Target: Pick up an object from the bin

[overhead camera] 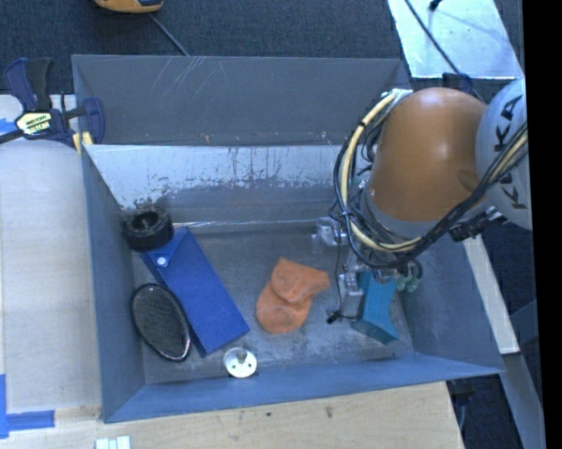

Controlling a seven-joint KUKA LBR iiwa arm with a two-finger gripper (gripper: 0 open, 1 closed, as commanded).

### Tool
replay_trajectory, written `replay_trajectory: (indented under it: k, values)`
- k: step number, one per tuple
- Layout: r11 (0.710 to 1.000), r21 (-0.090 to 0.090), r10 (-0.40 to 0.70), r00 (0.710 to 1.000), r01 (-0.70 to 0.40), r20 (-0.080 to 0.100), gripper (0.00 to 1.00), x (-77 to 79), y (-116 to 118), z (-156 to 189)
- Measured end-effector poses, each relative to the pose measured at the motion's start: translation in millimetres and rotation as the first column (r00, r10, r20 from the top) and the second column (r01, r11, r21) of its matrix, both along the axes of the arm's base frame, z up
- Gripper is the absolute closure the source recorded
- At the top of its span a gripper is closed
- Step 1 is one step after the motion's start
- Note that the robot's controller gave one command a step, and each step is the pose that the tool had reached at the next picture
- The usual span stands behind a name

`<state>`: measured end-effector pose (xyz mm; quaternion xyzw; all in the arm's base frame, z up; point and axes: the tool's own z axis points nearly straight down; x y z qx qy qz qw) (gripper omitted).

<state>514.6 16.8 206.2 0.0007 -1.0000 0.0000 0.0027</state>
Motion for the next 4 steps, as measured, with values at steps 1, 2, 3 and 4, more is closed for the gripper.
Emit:
replay_trajectory:
  k: [1,2,3,4]
  values:
    - [1.0,0.0,0.0,1.0,0.0,0.009,0.0,1.7,0.0,4.3]
    - [1.0,0.001,-0.003,1.0,0.003,0.016,0.0,12.0,-1.8,-44.7]
    - [0.999,0.001,-0.033,0.999,0.033,0.012,0.0,5.0,-0.6,-114.3]
    - [0.997,0.001,-0.074,0.997,0.074,0.011,1.0,19.5,3.0,-134.7]
